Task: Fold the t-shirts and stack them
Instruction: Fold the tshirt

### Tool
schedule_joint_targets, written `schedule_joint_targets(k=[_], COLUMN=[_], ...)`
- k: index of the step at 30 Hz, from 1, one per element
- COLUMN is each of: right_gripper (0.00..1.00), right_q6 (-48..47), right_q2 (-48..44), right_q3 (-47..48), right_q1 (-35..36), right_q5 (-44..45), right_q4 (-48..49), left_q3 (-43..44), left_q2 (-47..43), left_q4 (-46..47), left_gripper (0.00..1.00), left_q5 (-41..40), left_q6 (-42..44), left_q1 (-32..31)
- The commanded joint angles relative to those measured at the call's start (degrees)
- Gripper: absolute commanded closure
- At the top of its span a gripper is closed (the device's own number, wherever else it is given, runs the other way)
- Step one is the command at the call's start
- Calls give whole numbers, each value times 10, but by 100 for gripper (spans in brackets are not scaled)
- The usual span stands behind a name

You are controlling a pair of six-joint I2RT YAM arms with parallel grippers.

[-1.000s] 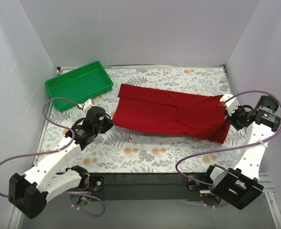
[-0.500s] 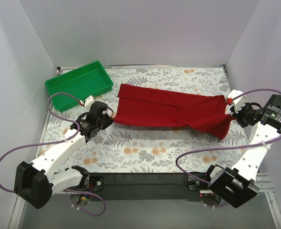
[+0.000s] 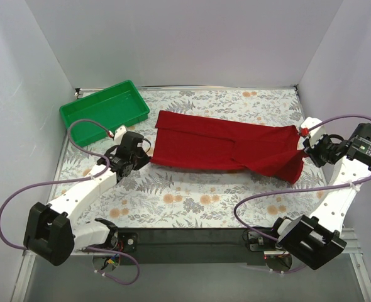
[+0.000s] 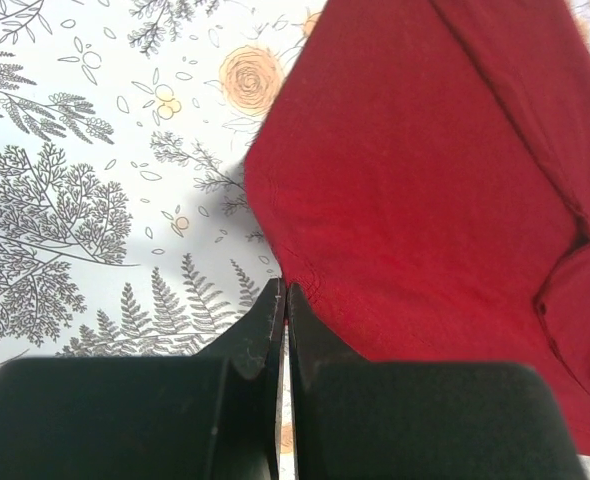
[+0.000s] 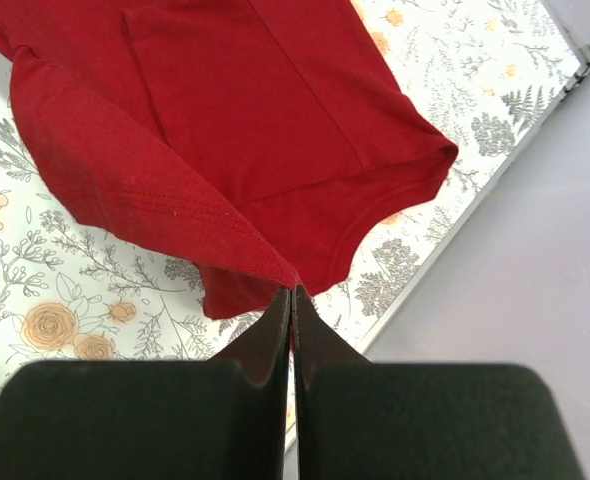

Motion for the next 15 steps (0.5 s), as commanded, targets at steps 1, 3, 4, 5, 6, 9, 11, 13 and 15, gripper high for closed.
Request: schedule_joint_targets(k=[1, 3, 4, 5, 6, 9, 11, 13, 15], right_gripper=[99, 99, 99, 99, 99, 99, 99, 99, 99], right_q6=[-2, 6, 8, 10, 12, 25, 44, 61, 74], right_q2=[17, 36, 41, 52, 56, 73, 83, 91, 104], right_q3=[7, 17, 20, 23, 28, 31, 30, 30, 29], right_q1=[5, 7, 9, 10, 13, 21, 30, 39, 43], right_q5=[-25, -30, -32, -34, -34, -34, -31, -28, -24], right_q4=[-6, -5, -6, -4, -1, 15, 31, 53, 67], left_q3=[27, 36, 39, 43, 52, 66, 74, 83, 90], left_q2=[28, 45, 58, 67, 75, 100, 118, 132, 149], left_q4=[12, 18, 21, 24, 25, 34, 38, 41, 46], left_gripper=[100, 100, 100, 100, 100, 100, 100, 100, 100], left_q5=[2, 7, 8, 9, 11, 11, 9, 9, 8], left_q6=[19, 23, 24, 27, 28, 31, 33, 34, 36], left_q1=[8, 11, 12, 12, 14, 15, 17, 18, 22])
